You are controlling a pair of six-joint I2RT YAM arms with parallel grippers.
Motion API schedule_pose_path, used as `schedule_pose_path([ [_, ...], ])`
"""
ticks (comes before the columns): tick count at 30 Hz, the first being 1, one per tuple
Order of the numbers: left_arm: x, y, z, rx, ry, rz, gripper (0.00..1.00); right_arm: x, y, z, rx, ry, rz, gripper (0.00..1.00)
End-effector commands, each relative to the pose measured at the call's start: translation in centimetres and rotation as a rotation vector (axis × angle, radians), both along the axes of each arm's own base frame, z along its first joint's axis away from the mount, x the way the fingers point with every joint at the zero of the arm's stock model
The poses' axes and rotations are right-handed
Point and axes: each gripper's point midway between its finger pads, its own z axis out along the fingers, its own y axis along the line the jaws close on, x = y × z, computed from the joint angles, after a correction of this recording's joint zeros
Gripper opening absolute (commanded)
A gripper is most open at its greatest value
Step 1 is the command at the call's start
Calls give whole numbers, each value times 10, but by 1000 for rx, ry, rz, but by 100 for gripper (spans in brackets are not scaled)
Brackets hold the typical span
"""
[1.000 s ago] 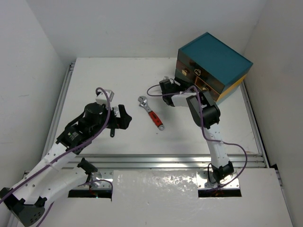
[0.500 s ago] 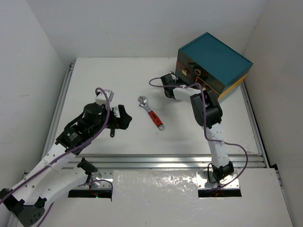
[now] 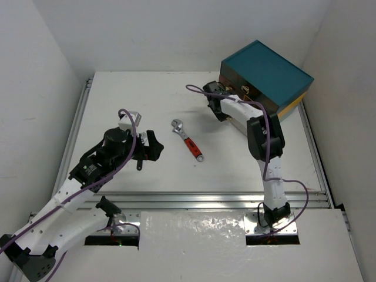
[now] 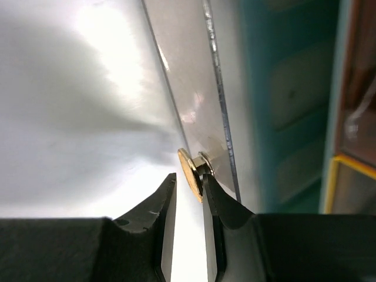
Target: Sort the tools into containers
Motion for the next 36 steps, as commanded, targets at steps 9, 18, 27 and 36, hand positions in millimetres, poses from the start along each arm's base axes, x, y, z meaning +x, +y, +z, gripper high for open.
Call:
schedule_pose_path([
  [9,4,1,13,-17,-55,7,100,-77,104,-20,511,313,70,25],
  [18,4,1,12,-16,-54,12,100,-67,114,36,519,143,69,62],
  [27,6,19,19,-15,-74,113,100,-85,186,69,623,118,190,94],
  [36,6,18,19,-19,-78,113,100,-62,216,6,563,222,184,92],
])
